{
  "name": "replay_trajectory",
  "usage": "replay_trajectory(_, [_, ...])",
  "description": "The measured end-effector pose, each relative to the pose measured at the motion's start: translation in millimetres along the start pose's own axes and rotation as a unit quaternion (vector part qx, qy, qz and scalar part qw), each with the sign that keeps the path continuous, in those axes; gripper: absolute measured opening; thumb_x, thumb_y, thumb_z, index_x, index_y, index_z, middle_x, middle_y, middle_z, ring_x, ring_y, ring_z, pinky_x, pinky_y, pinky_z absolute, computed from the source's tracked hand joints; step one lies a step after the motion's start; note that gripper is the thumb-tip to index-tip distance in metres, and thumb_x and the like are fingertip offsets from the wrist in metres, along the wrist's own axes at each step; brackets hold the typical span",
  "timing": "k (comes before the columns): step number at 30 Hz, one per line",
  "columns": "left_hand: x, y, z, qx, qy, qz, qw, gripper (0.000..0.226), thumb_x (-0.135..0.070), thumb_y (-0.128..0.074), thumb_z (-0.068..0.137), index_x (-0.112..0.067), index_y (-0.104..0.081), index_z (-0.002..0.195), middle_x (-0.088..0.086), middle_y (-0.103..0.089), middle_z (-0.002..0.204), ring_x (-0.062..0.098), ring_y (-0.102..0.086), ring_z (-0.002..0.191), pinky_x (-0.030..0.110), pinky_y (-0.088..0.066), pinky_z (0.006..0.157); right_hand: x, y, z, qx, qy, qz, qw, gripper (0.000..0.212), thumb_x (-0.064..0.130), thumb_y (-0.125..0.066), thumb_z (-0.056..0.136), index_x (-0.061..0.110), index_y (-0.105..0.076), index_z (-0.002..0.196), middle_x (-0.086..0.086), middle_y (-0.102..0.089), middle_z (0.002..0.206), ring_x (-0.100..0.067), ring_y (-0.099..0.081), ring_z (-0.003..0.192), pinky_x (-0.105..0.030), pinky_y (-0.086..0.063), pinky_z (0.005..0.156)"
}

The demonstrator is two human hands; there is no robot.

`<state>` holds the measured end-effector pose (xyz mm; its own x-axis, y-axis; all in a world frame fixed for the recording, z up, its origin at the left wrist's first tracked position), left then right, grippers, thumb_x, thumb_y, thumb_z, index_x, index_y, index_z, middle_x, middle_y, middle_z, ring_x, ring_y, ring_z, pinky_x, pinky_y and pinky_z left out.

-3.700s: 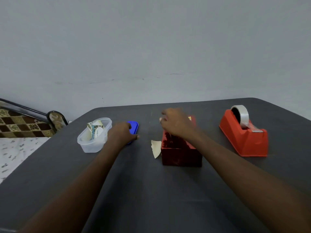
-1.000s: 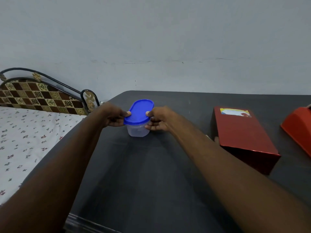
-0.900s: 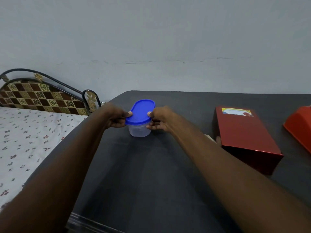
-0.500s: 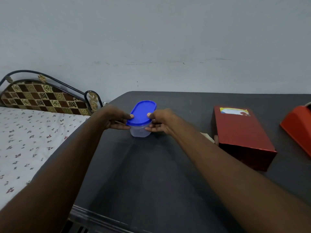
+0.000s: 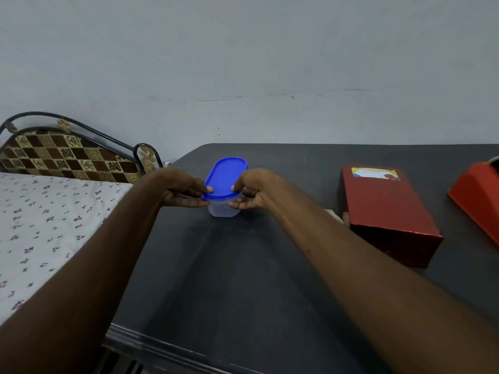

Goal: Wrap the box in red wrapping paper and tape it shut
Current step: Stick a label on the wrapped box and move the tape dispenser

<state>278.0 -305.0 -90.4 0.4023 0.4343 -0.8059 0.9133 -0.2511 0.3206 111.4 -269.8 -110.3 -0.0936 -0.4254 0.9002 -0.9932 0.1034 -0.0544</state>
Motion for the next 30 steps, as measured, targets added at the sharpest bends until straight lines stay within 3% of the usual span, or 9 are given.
replay_trajectory(7, [5, -1, -1, 0.002, -0.002, -0.019, 1.000, 0.015, 0.003, -0.065, 0.088, -0.008, -0.059, 0.097, 0.016, -0.060, 0.101, 0.023, -0.066, 0.083, 0.039, -0.058, 0.065, -3, -4, 2, -0.014, 0.003, 0.002, 1.000, 0.053, -0.011, -0.050, 0.094, 0.000, -0.038, 0.144, -0.010, -0.041, 0.090, -0.018, -0.046, 0.069, -0.036, -0.057, 0.077])
replay_trajectory(12, [8, -7, -3, -0.012, -0.011, -0.021, 1.000, 0.026, 0.000, -0.065, 0.089, -0.008, -0.057, 0.112, 0.014, -0.059, 0.101, 0.023, -0.065, 0.079, 0.037, -0.059, 0.063, -9, -5, 2, -0.047, 0.027, 0.016, 0.998, 0.044, -0.014, -0.057, 0.087, -0.003, -0.051, 0.129, -0.013, -0.052, 0.092, -0.022, -0.058, 0.066, -0.035, -0.058, 0.056])
replay_trajectory(15, [10, -12, -4, -0.008, 0.013, -0.030, 0.999, 0.036, -0.003, -0.064, 0.091, -0.004, -0.053, 0.124, 0.015, -0.057, 0.095, 0.025, -0.065, 0.077, 0.042, -0.058, 0.062, -14, -6, 2, -0.064, 0.043, 0.036, 0.996, 0.034, -0.014, -0.059, 0.086, -0.006, -0.056, 0.119, -0.014, -0.054, 0.081, -0.022, -0.058, 0.059, -0.037, -0.061, 0.066])
replay_trajectory(17, [12, -13, -6, -0.003, 0.028, -0.043, 0.999, 0.047, -0.007, -0.066, 0.091, -0.003, -0.047, 0.133, 0.016, -0.057, 0.088, 0.027, -0.068, 0.070, 0.044, -0.059, 0.061, -16, -6, 1, -0.060, 0.044, 0.043, 0.996, 0.029, -0.009, -0.060, 0.087, -0.007, -0.056, 0.116, -0.015, -0.054, 0.076, -0.024, -0.059, 0.056, -0.039, -0.063, 0.066])
replay_trajectory(21, [13, -17, -12, -0.007, 0.029, -0.048, 0.998, 0.057, -0.012, -0.063, 0.094, -0.002, -0.037, 0.143, 0.021, -0.061, 0.084, 0.029, -0.068, 0.048, 0.043, -0.058, 0.054, -17, -8, -12, -0.013, 0.034, 0.007, 0.999, 0.037, 0.001, -0.055, 0.094, -0.005, -0.049, 0.130, -0.019, -0.057, 0.080, -0.028, -0.063, 0.061, -0.043, -0.060, 0.051])
replay_trajectory(25, [13, -21, -11, 0.019, 0.019, -0.027, 0.999, 0.049, -0.013, -0.063, 0.094, 0.001, -0.045, 0.138, 0.022, -0.069, 0.084, 0.027, -0.072, 0.057, 0.040, -0.060, 0.058, -14, -11, -18, 0.023, 0.020, -0.001, 1.000, 0.026, 0.000, -0.052, 0.099, -0.007, -0.048, 0.124, -0.023, -0.059, 0.079, -0.033, -0.064, 0.064, -0.048, -0.058, 0.067])
replay_trajectory(28, [15, -21, -9, 0.009, 0.021, -0.028, 0.999, 0.040, -0.012, -0.063, 0.094, 0.000, -0.051, 0.130, 0.016, -0.067, 0.070, 0.021, -0.067, 0.048, 0.032, -0.059, 0.052, -12, -11, -19, 0.036, 0.000, 0.002, 0.999, 0.015, -0.002, -0.044, 0.101, -0.005, -0.046, 0.116, -0.023, -0.058, 0.079, -0.032, -0.063, 0.066, -0.048, -0.058, 0.074])
replay_trajectory(30, [17, -20, -6, 0.009, 0.020, -0.044, 0.999, 0.042, -0.010, -0.063, 0.093, -0.005, -0.051, 0.133, 0.013, -0.063, 0.073, 0.017, -0.064, 0.044, 0.028, -0.057, 0.048, -12, -12, -22, 0.044, -0.012, -0.002, 0.999, 0.019, -0.002, -0.041, 0.102, -0.004, -0.044, 0.121, -0.022, -0.056, 0.079, -0.031, -0.061, 0.067, -0.049, -0.057, 0.080])
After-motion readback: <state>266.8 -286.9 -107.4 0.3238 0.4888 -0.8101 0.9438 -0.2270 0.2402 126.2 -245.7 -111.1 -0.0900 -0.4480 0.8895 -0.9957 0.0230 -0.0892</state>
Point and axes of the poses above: each hand's wrist, its own z-axis towards the middle knuckle, its own y-axis out of the back of the hand, x = y × z, the point moved 2 cm from there along z, towards the middle knuckle
